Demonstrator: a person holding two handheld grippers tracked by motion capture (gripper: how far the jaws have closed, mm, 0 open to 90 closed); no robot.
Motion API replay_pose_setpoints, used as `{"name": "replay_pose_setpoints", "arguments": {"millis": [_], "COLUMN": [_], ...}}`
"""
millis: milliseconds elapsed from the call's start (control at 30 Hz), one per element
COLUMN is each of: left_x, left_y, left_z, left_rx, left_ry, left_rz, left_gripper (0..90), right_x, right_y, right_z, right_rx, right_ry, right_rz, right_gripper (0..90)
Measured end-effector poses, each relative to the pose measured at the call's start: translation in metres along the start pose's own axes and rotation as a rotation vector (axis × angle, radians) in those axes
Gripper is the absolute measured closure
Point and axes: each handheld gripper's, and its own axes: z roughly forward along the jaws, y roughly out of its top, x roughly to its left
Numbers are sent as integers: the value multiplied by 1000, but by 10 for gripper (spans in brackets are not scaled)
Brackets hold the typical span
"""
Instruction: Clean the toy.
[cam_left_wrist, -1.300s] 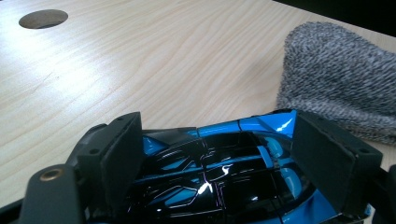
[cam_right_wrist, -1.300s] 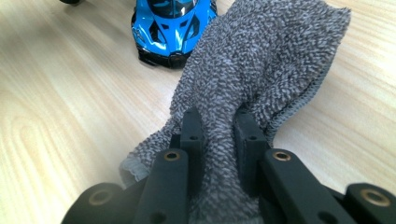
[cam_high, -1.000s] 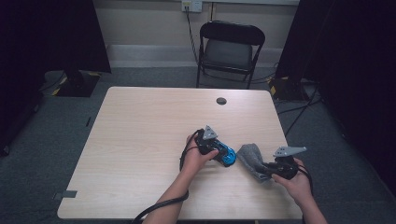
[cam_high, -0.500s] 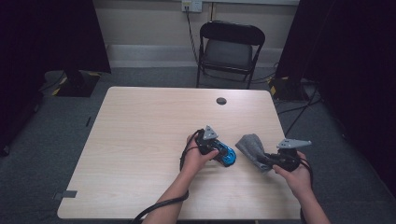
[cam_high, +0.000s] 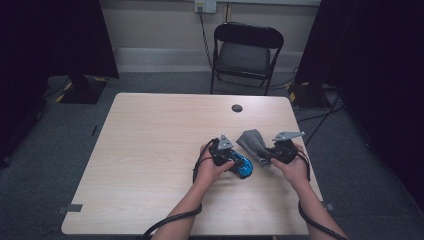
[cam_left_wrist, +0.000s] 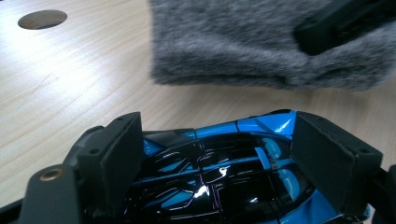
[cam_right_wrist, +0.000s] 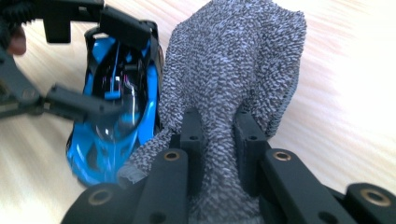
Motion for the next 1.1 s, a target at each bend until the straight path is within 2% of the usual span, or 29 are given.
{"name": "replay_pose_setpoints", "arguments": {"millis": [267, 467, 600, 933, 1100], "left_x": [0, 0, 0, 0, 0], "left_y": [0, 0, 0, -1, -2], "left_z": [0, 0, 0, 0, 0], "left_rx": [-2, -3, -3, -6, -11], "left_ry": [-1, -1, -1, 0, 2], "left_rz": [4, 5, 4, 2, 4], "left_gripper": [173, 173, 173, 173, 173], "right_x": [1, 5, 6, 9, 9], "right_y": [15, 20, 22, 22, 21], "right_z": [25, 40, 48, 64, 65], "right_rx": [18, 44, 64, 105, 105], "right_ry": [19, 27, 27, 36, 32], "right_rz": [-23, -62, -80, -85, -83], "right_gripper": [766, 766, 765, 742, 740]}}
